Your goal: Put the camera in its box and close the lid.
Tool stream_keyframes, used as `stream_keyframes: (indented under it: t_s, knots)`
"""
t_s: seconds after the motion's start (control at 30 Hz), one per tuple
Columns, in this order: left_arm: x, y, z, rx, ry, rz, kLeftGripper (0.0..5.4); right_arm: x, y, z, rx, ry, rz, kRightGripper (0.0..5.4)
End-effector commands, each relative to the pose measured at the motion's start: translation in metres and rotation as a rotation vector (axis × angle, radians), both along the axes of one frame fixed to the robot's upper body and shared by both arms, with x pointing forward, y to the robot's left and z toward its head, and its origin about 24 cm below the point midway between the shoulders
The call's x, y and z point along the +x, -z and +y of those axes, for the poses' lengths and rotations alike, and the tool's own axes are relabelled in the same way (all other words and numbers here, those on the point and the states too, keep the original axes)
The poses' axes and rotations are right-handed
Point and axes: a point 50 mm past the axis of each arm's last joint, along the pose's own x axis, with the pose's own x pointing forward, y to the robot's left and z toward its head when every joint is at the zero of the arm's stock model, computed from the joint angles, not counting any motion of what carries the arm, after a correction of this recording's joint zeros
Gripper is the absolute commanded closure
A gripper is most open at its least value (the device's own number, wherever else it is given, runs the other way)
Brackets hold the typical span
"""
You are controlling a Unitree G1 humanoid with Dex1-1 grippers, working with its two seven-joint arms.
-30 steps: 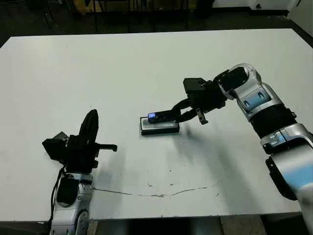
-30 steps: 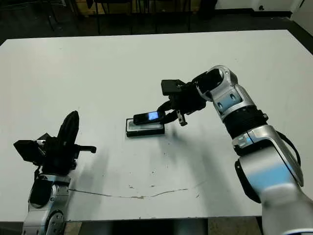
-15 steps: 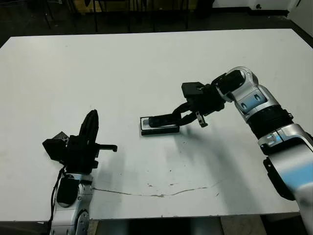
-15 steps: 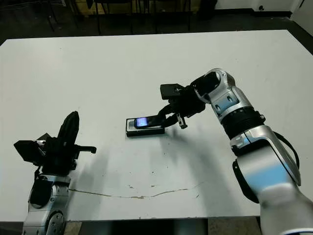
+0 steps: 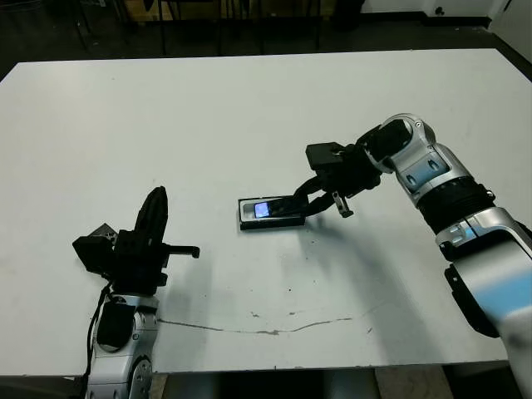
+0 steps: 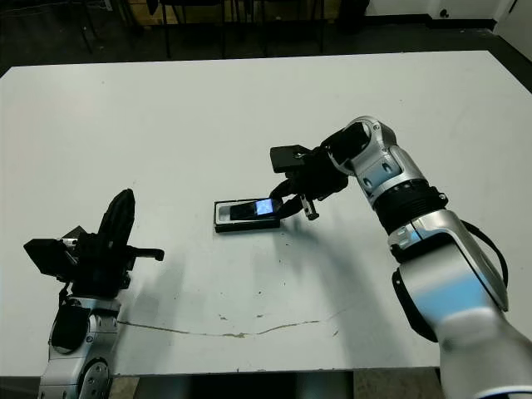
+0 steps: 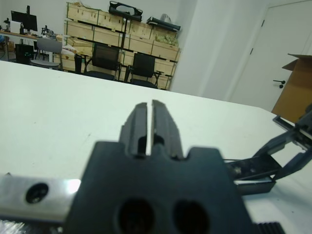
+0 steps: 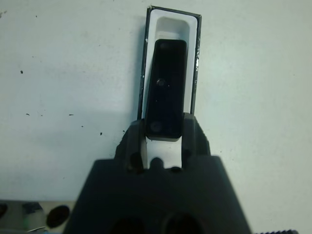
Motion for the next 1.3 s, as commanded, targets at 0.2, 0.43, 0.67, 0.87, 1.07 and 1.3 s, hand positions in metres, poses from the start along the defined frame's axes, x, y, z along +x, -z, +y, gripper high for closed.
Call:
stream_keyframes:
  t_s: [0.2,0.43,0.67,0.87,1.07,1.3]
  knots:
    - [-0.003,0.008,0.000,0.004,-0.007,0.036,5.40,0.001,0.006,0.015,-0.035,-0.026,0.009,4.99]
    - [-0.004,0.008,0.000,-0.001,-0.013,0.039,5.40,0.000,0.012,0.031,-0.071,-0.077,-0.004,4.99]
    - [-0.004,0.008,0.000,-0.002,-0.008,0.031,5.40,-0.003,0.017,0.038,-0.091,-0.085,0.015,4.99]
    - [-0.004,0.008,0.000,-0.007,-0.007,0.037,5.40,-0.005,0.019,0.037,-0.135,-0.137,-0.001,4.99]
    - [-0.004,0.008,0.000,-0.007,-0.005,0.033,5.40,-0.001,-0.003,0.022,-0.106,-0.220,-0.099,3.93]
    - [-0.003,0.007,0.000,-0.017,-0.007,0.038,5.40,0.009,-0.033,0.001,-0.035,-0.073,-0.219,2.74]
